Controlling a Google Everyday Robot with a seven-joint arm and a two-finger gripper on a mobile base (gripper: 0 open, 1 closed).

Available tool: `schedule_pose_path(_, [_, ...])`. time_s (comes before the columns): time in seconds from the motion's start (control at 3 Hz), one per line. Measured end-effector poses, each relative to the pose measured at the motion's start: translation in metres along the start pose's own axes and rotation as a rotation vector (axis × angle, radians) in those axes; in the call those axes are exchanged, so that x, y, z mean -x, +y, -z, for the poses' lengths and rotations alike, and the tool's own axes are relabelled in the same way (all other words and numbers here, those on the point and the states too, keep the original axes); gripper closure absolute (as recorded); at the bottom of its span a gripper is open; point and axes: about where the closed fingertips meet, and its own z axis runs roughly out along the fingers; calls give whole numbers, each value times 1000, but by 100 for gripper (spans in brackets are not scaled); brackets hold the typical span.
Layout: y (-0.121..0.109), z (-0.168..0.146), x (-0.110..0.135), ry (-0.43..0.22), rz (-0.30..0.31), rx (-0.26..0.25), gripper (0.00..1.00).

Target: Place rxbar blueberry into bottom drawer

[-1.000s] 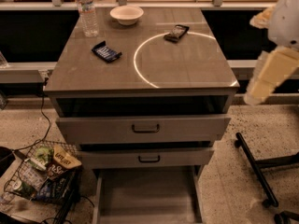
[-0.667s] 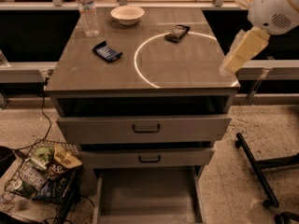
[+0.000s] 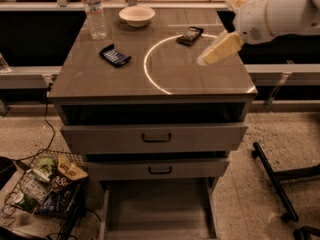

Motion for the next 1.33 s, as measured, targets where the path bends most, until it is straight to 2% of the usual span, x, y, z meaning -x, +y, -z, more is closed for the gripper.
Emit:
schedule_pose_path(0.33, [-3, -44, 11, -207, -24, -1, 0])
schedule_pose_path(1.0, [1, -53, 10, -217, -35, 2, 0])
schedule_pose_path(1.33, [9, -79, 11, -263, -76, -9, 0])
